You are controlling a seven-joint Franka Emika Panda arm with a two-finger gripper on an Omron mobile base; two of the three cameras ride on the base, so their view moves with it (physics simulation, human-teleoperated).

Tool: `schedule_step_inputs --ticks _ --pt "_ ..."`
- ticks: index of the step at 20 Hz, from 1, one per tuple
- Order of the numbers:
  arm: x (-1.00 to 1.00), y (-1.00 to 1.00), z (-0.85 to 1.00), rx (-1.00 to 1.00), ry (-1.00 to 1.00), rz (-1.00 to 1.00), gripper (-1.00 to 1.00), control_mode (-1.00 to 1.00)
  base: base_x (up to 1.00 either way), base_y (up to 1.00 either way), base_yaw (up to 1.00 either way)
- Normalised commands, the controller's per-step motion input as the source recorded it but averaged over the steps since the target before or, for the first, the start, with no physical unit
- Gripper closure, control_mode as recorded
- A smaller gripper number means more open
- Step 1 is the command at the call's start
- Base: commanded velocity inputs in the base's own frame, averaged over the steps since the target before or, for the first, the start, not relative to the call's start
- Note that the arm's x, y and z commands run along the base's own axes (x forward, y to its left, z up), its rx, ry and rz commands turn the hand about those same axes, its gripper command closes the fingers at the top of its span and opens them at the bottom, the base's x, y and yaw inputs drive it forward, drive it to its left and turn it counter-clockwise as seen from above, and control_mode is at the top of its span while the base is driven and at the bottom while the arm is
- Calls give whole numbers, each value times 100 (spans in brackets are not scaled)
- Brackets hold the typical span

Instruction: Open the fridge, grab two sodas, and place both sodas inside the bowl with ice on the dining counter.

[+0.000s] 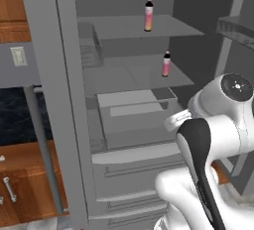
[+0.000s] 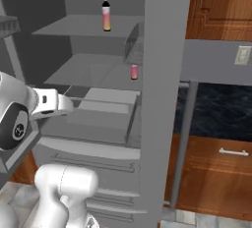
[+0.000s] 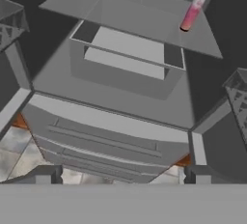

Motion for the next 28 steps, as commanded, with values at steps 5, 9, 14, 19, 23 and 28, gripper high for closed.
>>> schedule_step_inputs --ticks 5,9,14,19,23,28 --pt "0 0 0 0 0 0 -100 100 44 40 -31" --pt "0 0 0 0 0 0 -100 100 41 32 -31" --pt "0 0 0 0 0 0 -100 100 52 6 -11" --pt "0 0 0 0 0 0 -100 100 57 0 3" --pt "0 0 0 0 0 0 -100 100 60 -2 17" --pt "0 0 0 0 0 0 -100 100 61 -3 25"
